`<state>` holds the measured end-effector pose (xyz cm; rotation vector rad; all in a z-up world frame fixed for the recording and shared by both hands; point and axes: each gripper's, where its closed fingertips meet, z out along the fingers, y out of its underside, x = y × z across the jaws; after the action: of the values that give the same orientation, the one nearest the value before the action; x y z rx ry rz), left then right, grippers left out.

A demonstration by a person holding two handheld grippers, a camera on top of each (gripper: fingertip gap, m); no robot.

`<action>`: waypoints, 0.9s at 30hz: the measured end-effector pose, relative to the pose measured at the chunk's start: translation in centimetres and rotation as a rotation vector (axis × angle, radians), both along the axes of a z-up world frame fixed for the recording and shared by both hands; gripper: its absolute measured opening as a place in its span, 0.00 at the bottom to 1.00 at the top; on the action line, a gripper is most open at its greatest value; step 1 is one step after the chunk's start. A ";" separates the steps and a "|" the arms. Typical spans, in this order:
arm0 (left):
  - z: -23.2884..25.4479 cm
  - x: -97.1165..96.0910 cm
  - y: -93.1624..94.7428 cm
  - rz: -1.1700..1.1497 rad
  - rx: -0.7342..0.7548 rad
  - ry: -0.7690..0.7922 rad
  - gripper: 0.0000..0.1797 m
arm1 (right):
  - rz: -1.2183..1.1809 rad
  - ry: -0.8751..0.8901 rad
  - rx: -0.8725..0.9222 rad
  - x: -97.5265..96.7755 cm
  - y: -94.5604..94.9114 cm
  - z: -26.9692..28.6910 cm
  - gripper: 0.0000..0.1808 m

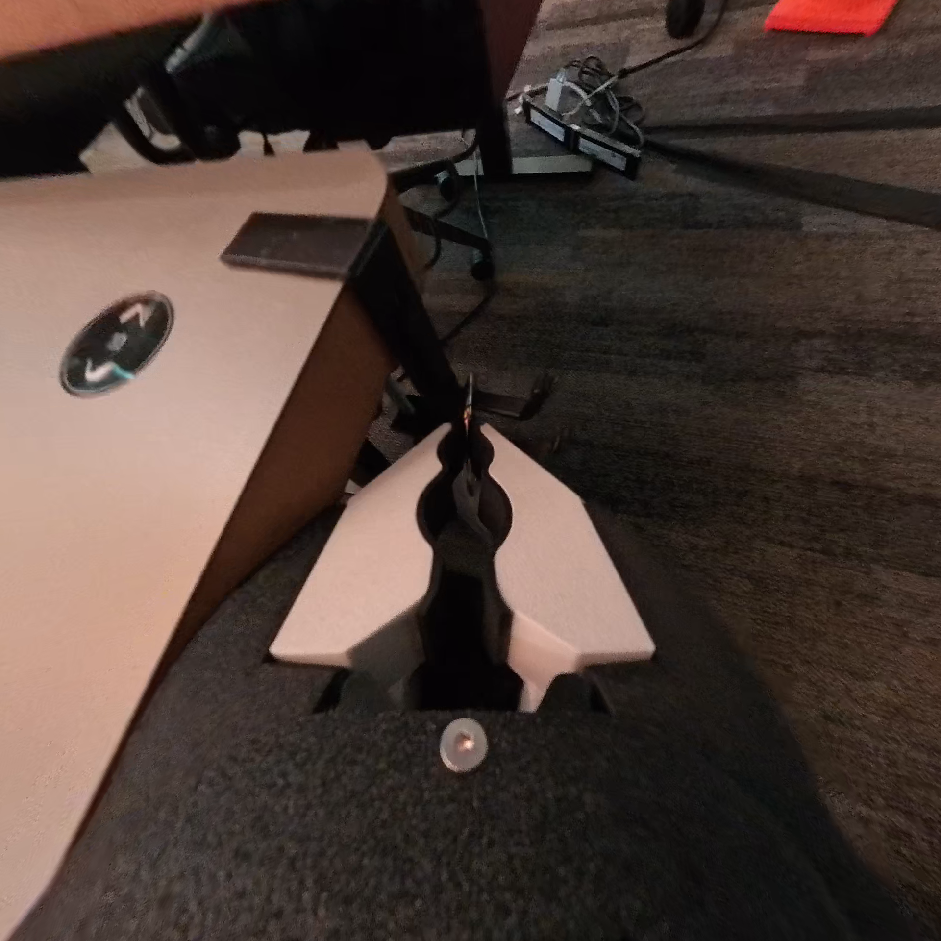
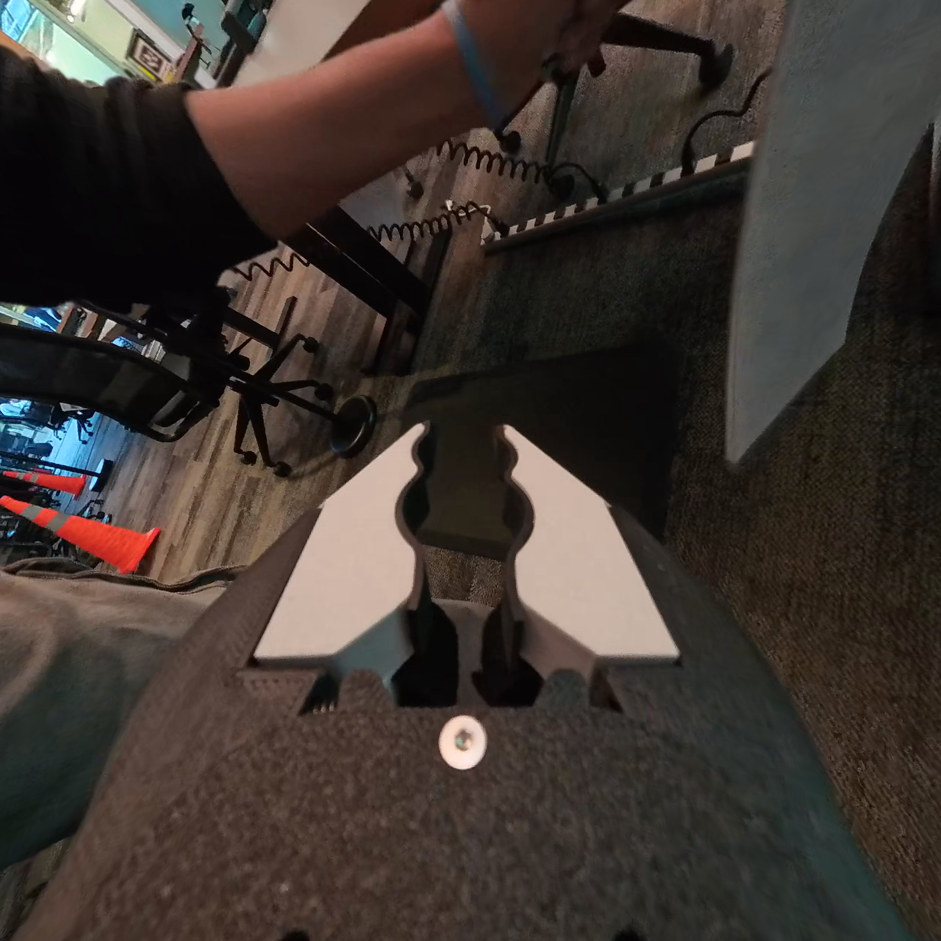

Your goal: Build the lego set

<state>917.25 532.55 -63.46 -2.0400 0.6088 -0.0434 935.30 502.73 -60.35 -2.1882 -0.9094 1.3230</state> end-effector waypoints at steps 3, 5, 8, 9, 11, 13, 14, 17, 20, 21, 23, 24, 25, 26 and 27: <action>0.2 0.5 -0.6 -0.045 -0.022 0.104 0.00 | -0.008 -0.007 -0.005 0.8 0.4 0.2 0.13; 0.2 0.6 -0.7 -0.060 -0.026 0.147 0.00 | -0.015 -0.007 0.001 1.0 0.5 0.4 0.13; 0.7 0.8 0.0 -0.084 -0.025 0.177 0.00 | -0.009 0.005 -0.003 0.7 0.3 0.8 0.13; 0.8 0.9 0.2 -0.107 -0.027 0.211 0.00 | -0.002 0.006 -0.002 0.6 0.1 0.9 0.13; 0.5 1.2 0.0 -0.154 -0.055 0.241 0.00 | 0.012 0.009 -0.002 0.2 -0.3 1.0 0.13; 0.1 1.4 -0.6 -0.162 -0.077 0.221 0.00 | 0.018 0.019 -0.005 -0.1 -0.5 1.0 0.12; -0.1 1.4 -0.9 -0.160 -0.079 0.219 0.00 | 0.019 0.026 -0.007 -0.3 -0.6 0.8 0.12; -0.3 0.9 -1.3 -0.128 -0.087 0.164 0.00 | 0.028 0.023 0.010 -0.7 -0.2 0.2 0.11; -0.4 0.6 -1.4 -0.105 -0.078 0.134 0.00 | 0.043 -0.004 0.046 -1.6 2.8 -1.3 0.14; -0.5 0.7 -1.3 -0.103 -0.074 0.140 0.00 | 0.044 -0.012 0.047 -2.2 4.3 -2.1 0.15; -0.4 0.5 -1.2 -0.089 -0.065 0.155 0.00 | 0.040 0.004 0.101 -3.5 8.3 -3.0 0.16; -0.4 0.5 -1.1 -0.085 -0.064 0.157 0.00 | 0.031 0.019 0.149 -4.4 10.6 -3.3 0.16; -0.2 0.5 -1.0 -0.085 -0.059 0.162 0.00 | 0.025 0.029 0.191 -5.3 12.9 -3.5 0.17; -0.1 0.5 -1.0 -0.090 -0.046 0.185 0.00 | 0.021 0.037 0.226 -6.3 15.1 -3.7 0.17; -0.2 0.6 -1.0 -0.109 -0.030 0.236 0.00 | 0.011 0.047 0.257 -7.3 17.3 -3.7 0.17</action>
<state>917.87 531.53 -63.64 -2.0545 0.8713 0.1264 928.01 520.05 -64.05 -1.9516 -1.0140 1.1845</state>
